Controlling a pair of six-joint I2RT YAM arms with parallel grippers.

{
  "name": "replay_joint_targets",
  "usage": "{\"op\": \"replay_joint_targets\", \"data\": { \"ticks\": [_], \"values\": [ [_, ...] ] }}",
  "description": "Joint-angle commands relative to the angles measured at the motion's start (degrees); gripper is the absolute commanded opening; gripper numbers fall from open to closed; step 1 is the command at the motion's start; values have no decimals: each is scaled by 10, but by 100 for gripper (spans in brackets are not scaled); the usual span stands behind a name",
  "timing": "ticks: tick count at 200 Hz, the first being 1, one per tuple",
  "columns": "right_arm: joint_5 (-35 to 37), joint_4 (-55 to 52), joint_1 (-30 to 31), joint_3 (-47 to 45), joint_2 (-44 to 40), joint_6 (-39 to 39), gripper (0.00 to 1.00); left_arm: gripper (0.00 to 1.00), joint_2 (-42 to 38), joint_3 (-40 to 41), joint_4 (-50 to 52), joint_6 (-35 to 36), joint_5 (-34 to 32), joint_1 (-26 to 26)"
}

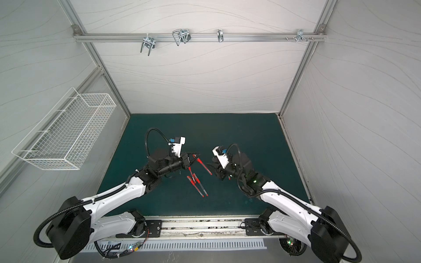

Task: Remove pen caps from pens
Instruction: Open the pen cap on the pen.

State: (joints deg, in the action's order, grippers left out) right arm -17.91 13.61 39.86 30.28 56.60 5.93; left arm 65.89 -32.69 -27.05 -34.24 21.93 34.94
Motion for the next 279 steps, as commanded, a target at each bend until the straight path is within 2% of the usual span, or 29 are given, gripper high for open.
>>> {"op": "replay_joint_targets", "data": {
  "ticks": [1, 27, 63, 126, 171, 236, 251, 274, 279],
  "values": [
    [-213, 73, -52, -22, 8, 79, 43, 0, -4, 3, -42, 55, 32, 0],
    [-296, 143, -80, -24, 55, 129, 45, 0, 9, 6, -75, 53, 68, -1],
    [-329, 211, -80, -29, 100, 165, 51, 0, 36, -8, -87, 44, 111, -1],
    [-357, 258, -64, -19, 156, 194, 37, 0, 63, -16, -113, 24, 140, -1],
    [-357, 260, -56, -10, 181, 196, 37, 0, 56, -13, -113, 24, 139, 0],
    [-369, 267, -44, -4, 203, 195, 21, 0, 47, -8, -114, 22, 131, 0],
    [-370, 271, -42, -5, 204, 194, 16, 0, 41, -5, -115, 22, 125, 0],
    [-368, 269, -40, -5, 204, 189, 1, 0, 38, 0, -119, 16, 119, -5],
    [-366, 266, -40, -5, 203, 186, 0, 0, 38, 1, -124, 11, 118, -8]
  ]
}}
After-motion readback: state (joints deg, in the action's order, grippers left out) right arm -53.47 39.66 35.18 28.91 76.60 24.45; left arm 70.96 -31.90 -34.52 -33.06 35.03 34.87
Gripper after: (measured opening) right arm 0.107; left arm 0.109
